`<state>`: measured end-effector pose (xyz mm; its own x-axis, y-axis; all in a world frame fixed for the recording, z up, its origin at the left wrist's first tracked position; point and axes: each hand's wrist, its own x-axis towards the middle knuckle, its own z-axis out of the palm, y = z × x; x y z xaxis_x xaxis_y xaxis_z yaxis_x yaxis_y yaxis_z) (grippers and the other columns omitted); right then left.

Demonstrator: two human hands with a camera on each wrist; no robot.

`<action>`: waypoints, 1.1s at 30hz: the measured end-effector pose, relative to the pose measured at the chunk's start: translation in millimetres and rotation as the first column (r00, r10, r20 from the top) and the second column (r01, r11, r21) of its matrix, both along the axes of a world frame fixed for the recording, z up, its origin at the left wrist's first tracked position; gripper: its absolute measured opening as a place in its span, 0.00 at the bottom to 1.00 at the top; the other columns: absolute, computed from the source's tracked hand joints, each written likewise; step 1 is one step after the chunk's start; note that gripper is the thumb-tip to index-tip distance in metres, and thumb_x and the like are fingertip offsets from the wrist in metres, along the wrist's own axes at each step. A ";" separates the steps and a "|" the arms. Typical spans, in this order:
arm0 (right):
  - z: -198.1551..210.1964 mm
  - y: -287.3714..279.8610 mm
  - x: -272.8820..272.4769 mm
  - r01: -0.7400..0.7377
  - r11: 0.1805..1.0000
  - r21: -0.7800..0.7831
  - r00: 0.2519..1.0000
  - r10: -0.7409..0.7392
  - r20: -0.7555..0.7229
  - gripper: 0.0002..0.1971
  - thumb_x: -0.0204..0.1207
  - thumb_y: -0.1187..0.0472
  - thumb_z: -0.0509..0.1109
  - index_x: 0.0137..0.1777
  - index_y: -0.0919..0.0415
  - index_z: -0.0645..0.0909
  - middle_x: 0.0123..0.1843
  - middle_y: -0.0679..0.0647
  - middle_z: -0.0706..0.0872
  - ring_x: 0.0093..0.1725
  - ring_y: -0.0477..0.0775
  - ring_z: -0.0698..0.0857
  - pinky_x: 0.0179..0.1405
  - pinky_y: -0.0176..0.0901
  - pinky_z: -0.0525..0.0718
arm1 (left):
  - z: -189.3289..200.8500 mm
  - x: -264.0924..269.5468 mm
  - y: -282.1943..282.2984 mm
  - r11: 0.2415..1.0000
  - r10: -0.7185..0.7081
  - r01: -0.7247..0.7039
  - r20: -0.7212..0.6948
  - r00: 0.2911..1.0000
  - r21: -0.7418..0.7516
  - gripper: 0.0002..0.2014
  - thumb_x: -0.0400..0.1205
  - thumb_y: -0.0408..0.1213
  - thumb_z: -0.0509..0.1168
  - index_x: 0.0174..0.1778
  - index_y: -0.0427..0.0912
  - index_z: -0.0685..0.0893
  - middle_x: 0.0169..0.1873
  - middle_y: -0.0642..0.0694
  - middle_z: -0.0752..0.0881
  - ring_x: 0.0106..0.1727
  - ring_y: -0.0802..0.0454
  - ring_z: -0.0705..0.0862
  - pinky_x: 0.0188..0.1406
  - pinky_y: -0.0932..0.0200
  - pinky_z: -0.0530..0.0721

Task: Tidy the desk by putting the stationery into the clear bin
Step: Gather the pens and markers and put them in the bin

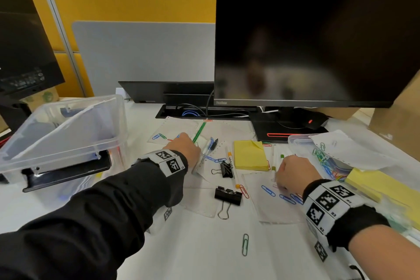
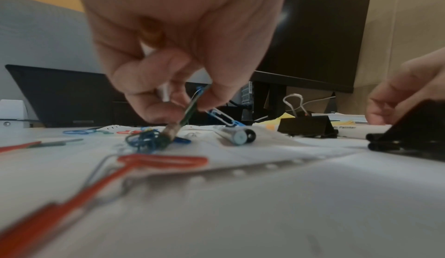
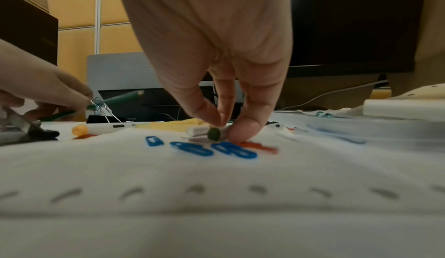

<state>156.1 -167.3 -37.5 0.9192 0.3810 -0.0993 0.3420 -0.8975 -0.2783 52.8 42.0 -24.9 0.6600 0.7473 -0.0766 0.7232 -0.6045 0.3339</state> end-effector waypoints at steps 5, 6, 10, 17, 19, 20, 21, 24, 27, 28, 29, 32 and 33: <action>-1.7 0.7 3.8 0.046 0.999 0.014 0.999 -0.047 0.020 0.09 0.76 0.56 0.64 0.48 0.62 0.76 0.55 0.61 0.82 0.48 0.59 0.81 0.47 0.44 0.79 | 2.6 0.3 -4.8 0.997 -0.077 0.078 0.098 0.992 -0.003 0.17 0.83 0.42 0.56 0.65 0.38 0.67 0.54 0.39 0.81 0.52 0.42 0.82 0.47 0.52 0.80; -2.6 0.5 3.9 0.042 0.999 0.015 0.999 -0.043 0.018 0.12 0.75 0.54 0.64 0.52 0.62 0.76 0.58 0.62 0.81 0.51 0.60 0.81 0.50 0.46 0.80 | 3.3 0.1 -6.2 0.992 -0.125 0.123 0.112 0.986 0.024 0.16 0.83 0.42 0.56 0.64 0.38 0.67 0.53 0.39 0.82 0.52 0.42 0.83 0.48 0.52 0.81; -1.9 -2.9 2.6 0.020 1.000 0.002 1.000 -0.020 0.003 0.21 0.75 0.46 0.66 0.62 0.57 0.73 0.63 0.61 0.75 0.59 0.61 0.80 0.62 0.51 0.79 | 7.7 0.1 -20.7 0.936 -0.352 0.347 0.158 0.923 0.060 0.14 0.81 0.36 0.60 0.61 0.42 0.68 0.44 0.43 0.82 0.41 0.45 0.82 0.41 0.52 0.82; 1.0 -1.0 3.4 0.040 0.998 -0.046 0.999 -0.041 -0.007 0.17 0.74 0.57 0.65 0.61 0.62 0.75 0.62 0.61 0.79 0.58 0.59 0.82 0.56 0.45 0.80 | 14.3 -4.0 -43.9 0.766 -0.642 0.643 0.083 0.762 0.023 0.07 0.77 0.39 0.66 0.49 0.53 0.79 0.35 0.51 0.79 0.39 0.49 0.80 0.38 0.61 0.76; 1.7 -1.1 3.1 0.044 0.998 -0.051 0.999 -0.044 -0.004 0.15 0.74 0.57 0.66 0.59 0.63 0.76 0.60 0.61 0.81 0.55 0.58 0.82 0.53 0.44 0.80 | 13.6 -3.0 -48.9 0.761 -0.649 0.649 0.053 0.759 0.024 0.10 0.79 0.44 0.64 0.55 0.49 0.83 0.34 0.52 0.80 0.41 0.50 0.78 0.41 0.60 0.75; 2.1 -1.3 2.9 0.046 0.998 -0.047 0.999 -0.046 -0.003 0.14 0.74 0.58 0.65 0.57 0.64 0.76 0.59 0.61 0.82 0.52 0.57 0.82 0.52 0.43 0.80 | 12.8 -1.6 -50.7 0.764 -0.645 0.644 0.030 0.763 0.034 0.13 0.80 0.45 0.63 0.58 0.49 0.83 0.37 0.51 0.82 0.43 0.49 0.79 0.42 0.60 0.76; 3.0 -1.6 2.7 0.052 0.998 -0.039 0.999 -0.052 0.000 0.12 0.74 0.59 0.65 0.54 0.64 0.75 0.58 0.61 0.81 0.49 0.57 0.80 0.50 0.43 0.80 | 12.4 0.2 -52.2 0.765 -0.643 0.642 0.000 0.766 0.052 0.14 0.81 0.45 0.61 0.62 0.49 0.82 0.44 0.49 0.85 0.46 0.48 0.81 0.45 0.60 0.77; 6.1 -2.7 1.0 0.070 0.997 -0.021 0.997 -0.070 0.015 0.07 0.75 0.60 0.65 0.47 0.62 0.69 0.57 0.61 0.80 0.46 0.56 0.76 0.46 0.43 0.78 | 11.0 4.5 -52.3 0.784 -0.614 0.617 -0.061 0.787 0.063 0.16 0.82 0.42 0.61 0.65 0.47 0.81 0.57 0.43 0.85 0.57 0.45 0.82 0.52 0.57 0.78; 6.2 -2.7 -0.4 0.064 0.998 -0.012 0.998 -0.064 0.009 0.08 0.76 0.58 0.64 0.46 0.61 0.68 0.56 0.60 0.81 0.48 0.58 0.80 0.47 0.45 0.78 | 9.4 5.4 -48.9 0.810 -0.584 0.586 -0.060 0.810 0.020 0.14 0.81 0.37 0.62 0.62 0.49 0.84 0.57 0.43 0.85 0.58 0.45 0.83 0.56 0.55 0.80; 5.6 -2.2 0.0 0.067 0.998 -0.003 0.998 -0.067 0.012 0.09 0.76 0.57 0.63 0.46 0.61 0.68 0.56 0.60 0.81 0.51 0.59 0.81 0.49 0.46 0.79 | 9.0 4.9 -48.1 0.814 -0.578 0.580 -0.066 0.814 0.023 0.14 0.80 0.35 0.62 0.59 0.50 0.85 0.56 0.45 0.85 0.58 0.46 0.83 0.56 0.54 0.80; 5.2 -1.9 0.3 0.074 0.997 0.016 0.997 -0.074 0.020 0.09 0.76 0.57 0.63 0.47 0.61 0.68 0.57 0.61 0.81 0.54 0.60 0.82 0.50 0.47 0.79 | 8.8 4.1 -47.5 0.821 -0.567 0.571 -0.075 0.820 0.034 0.14 0.79 0.34 0.62 0.57 0.51 0.86 0.56 0.45 0.86 0.57 0.46 0.83 0.56 0.54 0.81; 4.9 0.3 2.8 0.110 0.988 0.106 0.991 -0.117 0.060 0.13 0.78 0.56 0.61 0.55 0.65 0.72 0.58 0.63 0.81 0.57 0.62 0.81 0.53 0.50 0.79 | 7.6 5.4 -45.2 0.876 -0.475 0.472 -0.003 0.880 0.101 0.13 0.81 0.34 0.59 0.55 0.47 0.85 0.54 0.44 0.85 0.55 0.44 0.84 0.54 0.51 0.82; 5.5 1.3 4.0 0.115 0.982 0.152 0.989 -0.128 0.079 0.15 0.79 0.56 0.60 0.58 0.67 0.72 0.57 0.63 0.81 0.56 0.62 0.82 0.53 0.51 0.80 | 7.5 6.6 -44.4 0.904 -0.416 0.407 0.046 0.908 0.127 0.13 0.82 0.36 0.58 0.57 0.44 0.84 0.54 0.42 0.85 0.54 0.43 0.84 0.51 0.52 0.82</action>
